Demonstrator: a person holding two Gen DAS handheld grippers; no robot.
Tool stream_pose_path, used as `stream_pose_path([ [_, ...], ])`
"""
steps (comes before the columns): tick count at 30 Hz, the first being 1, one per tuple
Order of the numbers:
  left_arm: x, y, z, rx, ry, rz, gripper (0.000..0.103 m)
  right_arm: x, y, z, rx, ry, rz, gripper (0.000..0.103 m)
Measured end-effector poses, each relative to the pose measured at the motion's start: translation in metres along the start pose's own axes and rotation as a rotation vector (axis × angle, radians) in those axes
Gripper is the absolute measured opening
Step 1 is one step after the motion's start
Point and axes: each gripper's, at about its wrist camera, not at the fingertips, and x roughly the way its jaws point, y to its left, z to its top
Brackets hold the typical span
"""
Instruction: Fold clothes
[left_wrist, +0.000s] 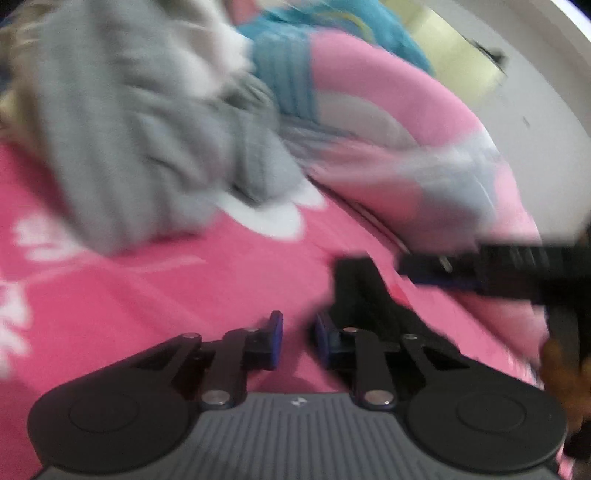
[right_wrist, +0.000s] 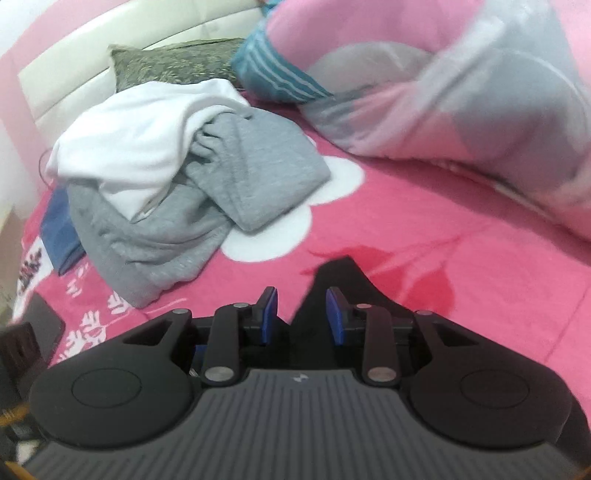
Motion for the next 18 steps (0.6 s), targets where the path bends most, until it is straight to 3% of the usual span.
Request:
stream_pose_path([
  [5,-0.003,0.024,0.018,-0.114,-0.007,0.016,0.02,-0.008,0.03,-0.026,-0.198,-0.026,0.004,0.028],
  [8,-0.002,0.025,0.02,-0.121,-0.007,0.014,0.022,0.0,0.058,-0.049,-0.371,0.017,-0.007,0.031],
  [11,0.0,0.021,0.02,-0.095,0.004,0.0,0.026,0.026,0.076,-0.061,-0.462,0.064,-0.065,0.034],
  [13,0.001,0.021,0.02,-0.094,0.007,-0.005,0.027,0.04,0.077,-0.064,-0.466,0.069,-0.138,0.03],
  [15,0.002,0.024,0.021,-0.101,0.008,-0.008,0.027,0.042,0.068,-0.062,-0.401,0.05,-0.167,0.003],
  [18,0.003,0.027,0.021,-0.119,0.01,-0.006,0.027,0.017,0.036,-0.054,-0.18,-0.067,-0.133,0.002],
])
